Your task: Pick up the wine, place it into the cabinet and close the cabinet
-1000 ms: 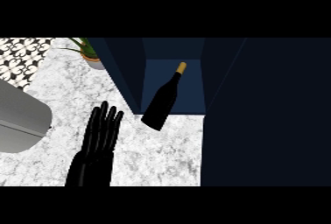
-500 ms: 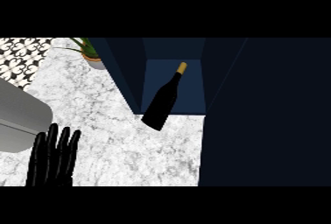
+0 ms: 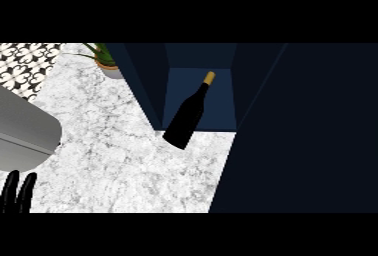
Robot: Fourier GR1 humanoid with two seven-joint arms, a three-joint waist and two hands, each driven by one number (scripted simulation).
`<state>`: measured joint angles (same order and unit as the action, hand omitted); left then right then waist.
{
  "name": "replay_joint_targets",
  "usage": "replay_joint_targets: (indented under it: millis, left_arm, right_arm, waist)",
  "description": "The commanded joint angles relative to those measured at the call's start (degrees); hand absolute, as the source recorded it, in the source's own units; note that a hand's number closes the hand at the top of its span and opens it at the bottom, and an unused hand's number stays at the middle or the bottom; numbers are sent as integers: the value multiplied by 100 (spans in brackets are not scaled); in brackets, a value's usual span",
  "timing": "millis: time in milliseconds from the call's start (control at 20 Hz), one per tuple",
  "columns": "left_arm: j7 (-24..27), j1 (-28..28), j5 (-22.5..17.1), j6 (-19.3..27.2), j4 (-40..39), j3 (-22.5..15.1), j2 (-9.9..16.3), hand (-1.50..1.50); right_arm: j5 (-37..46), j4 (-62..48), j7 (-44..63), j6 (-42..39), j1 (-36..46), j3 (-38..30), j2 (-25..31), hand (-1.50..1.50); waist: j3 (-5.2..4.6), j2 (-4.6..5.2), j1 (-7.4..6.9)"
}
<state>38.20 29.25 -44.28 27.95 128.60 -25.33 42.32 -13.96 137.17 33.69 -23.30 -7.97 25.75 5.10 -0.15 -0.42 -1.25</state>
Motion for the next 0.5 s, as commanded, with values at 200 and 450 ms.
replay_joint_targets:
  millis: [200, 450]
  left_arm:
    - [579, 1421, -455, -1170, 221, 1083, 405, -150]
    - [430, 1653, -668, -1558, 290, 1628, 532, -150]
  right_arm:
    - [1566, 404, 692, 1133, 946, 1515, -499, 150]
    - [2106, -614, 831, 2154, 2604, 1791, -506, 150]
  waist:
    - [-3, -28, -61]
    - [-4, -2, -123]
